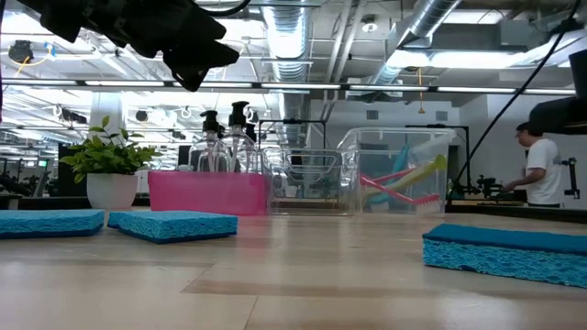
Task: Pick & Place Kitchen Sink Supplies
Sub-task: Put the blue sponge into the left transparent bin
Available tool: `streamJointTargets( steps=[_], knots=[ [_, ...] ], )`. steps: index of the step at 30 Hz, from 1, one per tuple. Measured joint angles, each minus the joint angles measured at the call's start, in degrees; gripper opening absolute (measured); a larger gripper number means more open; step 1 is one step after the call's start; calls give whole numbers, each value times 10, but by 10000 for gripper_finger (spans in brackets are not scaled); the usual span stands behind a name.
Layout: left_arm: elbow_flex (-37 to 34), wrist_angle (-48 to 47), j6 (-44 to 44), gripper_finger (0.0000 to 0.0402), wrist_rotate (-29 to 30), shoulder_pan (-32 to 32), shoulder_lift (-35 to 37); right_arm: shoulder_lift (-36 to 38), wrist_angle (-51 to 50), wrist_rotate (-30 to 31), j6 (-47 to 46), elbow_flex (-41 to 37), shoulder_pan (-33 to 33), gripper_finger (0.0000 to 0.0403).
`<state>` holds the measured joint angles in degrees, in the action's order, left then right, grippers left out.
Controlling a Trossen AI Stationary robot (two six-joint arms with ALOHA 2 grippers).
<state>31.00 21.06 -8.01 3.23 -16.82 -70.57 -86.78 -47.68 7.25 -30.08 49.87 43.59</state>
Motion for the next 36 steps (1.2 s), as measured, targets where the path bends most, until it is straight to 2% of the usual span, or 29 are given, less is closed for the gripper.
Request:
streamJointTargets(
  steps=[18, 25, 31, 36],
  knots=[
    [0, 4, 0, 168, 0, 0, 0, -6, 19, -2, 7, -9, -2, 73],
    [0, 4, 0, 168, 0, 0, 0, -5, 97, -43, 21, -62, -13, 48],
    [0, 5, 0, 168, 0, 0, 0, -2, 158, -72, 22, -110, -30, 9],
    [0, 6, 0, 168, 2, 0, 0, 5, 175, -89, 34, -116, -42, 3]
  ],
)
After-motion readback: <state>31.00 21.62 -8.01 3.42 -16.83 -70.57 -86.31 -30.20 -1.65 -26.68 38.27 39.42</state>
